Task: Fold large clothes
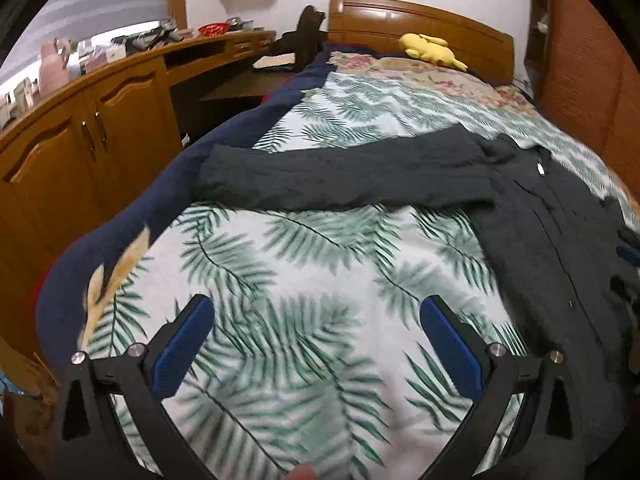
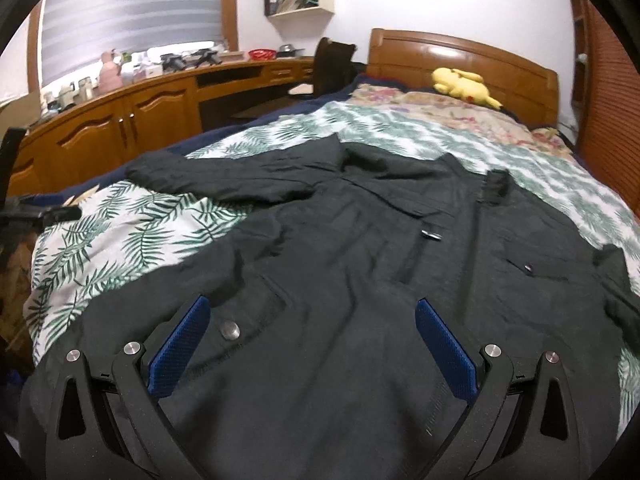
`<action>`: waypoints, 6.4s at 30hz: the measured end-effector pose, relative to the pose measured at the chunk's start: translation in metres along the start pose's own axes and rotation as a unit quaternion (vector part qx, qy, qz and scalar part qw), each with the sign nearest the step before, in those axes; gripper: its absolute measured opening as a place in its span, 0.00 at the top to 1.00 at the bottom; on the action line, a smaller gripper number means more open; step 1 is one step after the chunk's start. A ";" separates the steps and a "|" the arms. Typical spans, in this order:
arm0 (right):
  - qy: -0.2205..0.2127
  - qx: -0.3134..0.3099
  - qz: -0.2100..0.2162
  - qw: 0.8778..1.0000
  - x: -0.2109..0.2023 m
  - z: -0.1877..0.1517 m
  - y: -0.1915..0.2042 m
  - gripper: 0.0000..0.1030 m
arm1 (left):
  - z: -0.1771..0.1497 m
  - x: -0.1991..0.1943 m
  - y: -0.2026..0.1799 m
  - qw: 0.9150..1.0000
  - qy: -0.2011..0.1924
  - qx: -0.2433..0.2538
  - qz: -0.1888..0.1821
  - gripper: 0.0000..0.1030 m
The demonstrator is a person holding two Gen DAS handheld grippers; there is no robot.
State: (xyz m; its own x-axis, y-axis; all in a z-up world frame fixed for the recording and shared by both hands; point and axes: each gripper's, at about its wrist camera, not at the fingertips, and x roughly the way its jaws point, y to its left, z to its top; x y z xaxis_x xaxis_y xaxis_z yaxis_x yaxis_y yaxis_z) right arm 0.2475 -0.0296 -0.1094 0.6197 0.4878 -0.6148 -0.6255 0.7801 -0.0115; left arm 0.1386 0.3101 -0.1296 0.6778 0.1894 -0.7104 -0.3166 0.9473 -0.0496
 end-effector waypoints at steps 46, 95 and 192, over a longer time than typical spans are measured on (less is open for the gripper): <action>0.055 -0.006 0.033 0.998 0.070 -0.006 0.016 0.00 | 0.120 0.111 0.063 0.997 -0.003 -0.044 0.057 1.00; 0.027 0.031 -0.037 0.998 -0.061 -0.039 -0.092 0.00 | 0.005 -0.093 -0.211 0.977 -0.122 0.101 -0.140 0.88; 0.041 0.087 -0.070 0.993 -0.136 -0.061 -0.165 0.38 | -0.002 -0.059 -0.329 0.964 -0.087 0.169 -0.187 0.61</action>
State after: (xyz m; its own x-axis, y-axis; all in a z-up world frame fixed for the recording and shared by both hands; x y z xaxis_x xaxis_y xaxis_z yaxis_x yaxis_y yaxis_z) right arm 0.2378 -0.2487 -0.0715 0.6492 0.3419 -0.6794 -0.4399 0.8975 0.0314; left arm 0.2015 -0.0133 -0.0724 0.8134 -0.1685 -0.5568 0.1853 0.9823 -0.0266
